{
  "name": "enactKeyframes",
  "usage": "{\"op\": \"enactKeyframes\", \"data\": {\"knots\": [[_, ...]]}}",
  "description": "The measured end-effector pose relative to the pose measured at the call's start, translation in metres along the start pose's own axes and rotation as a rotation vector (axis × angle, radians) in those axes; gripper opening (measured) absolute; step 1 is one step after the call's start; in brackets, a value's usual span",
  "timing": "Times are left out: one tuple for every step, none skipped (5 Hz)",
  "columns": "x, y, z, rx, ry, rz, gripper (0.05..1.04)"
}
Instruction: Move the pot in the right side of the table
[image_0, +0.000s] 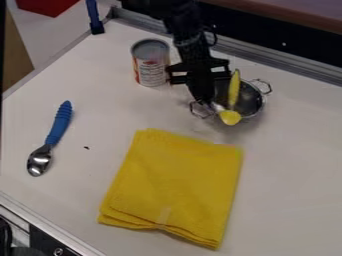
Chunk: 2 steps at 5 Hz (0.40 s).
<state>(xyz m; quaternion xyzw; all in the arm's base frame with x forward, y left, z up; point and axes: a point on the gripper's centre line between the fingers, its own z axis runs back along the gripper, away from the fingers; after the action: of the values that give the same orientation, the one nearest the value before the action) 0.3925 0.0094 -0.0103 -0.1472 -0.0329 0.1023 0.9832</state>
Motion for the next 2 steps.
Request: {"op": "enactKeyframes", "data": {"knots": [[-0.006,-0.011,-0.002,-0.033,0.029,-0.023,0.059],[-0.012,-0.026,0.001,-0.055,0.037,-0.059,0.059]]}}
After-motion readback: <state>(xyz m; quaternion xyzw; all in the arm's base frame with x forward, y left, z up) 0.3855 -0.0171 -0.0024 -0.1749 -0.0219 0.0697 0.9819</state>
